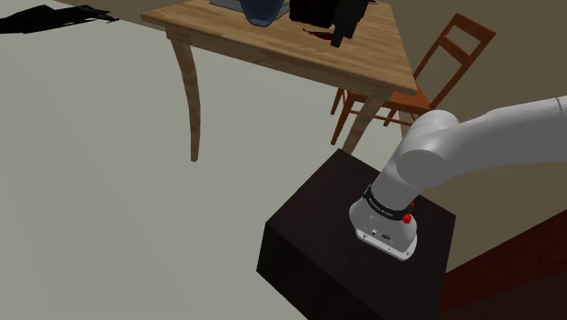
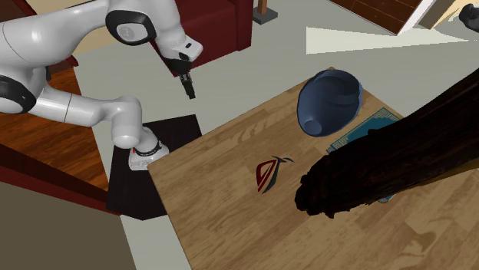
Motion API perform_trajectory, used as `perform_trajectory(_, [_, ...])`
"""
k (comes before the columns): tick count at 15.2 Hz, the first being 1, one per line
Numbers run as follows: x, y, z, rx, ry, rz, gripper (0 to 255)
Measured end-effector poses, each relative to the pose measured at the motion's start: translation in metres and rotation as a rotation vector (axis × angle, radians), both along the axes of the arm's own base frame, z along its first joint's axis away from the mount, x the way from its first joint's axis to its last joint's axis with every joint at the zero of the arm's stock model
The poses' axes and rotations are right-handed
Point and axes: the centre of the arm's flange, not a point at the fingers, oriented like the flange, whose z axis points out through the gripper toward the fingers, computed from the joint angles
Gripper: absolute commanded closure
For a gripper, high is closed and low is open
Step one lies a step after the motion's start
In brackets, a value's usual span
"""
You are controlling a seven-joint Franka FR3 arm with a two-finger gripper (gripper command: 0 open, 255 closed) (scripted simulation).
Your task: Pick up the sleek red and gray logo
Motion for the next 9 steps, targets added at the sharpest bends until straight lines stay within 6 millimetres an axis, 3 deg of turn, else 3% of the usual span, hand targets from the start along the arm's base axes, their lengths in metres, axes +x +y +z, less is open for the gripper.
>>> perform_trajectory(2, [0.003, -0.005, -0.002, 0.000, 0.001, 0.005, 0])
perform_trajectory(9, [0.046, -0.080, -0.009, -0.001, 0.016, 0.073, 0])
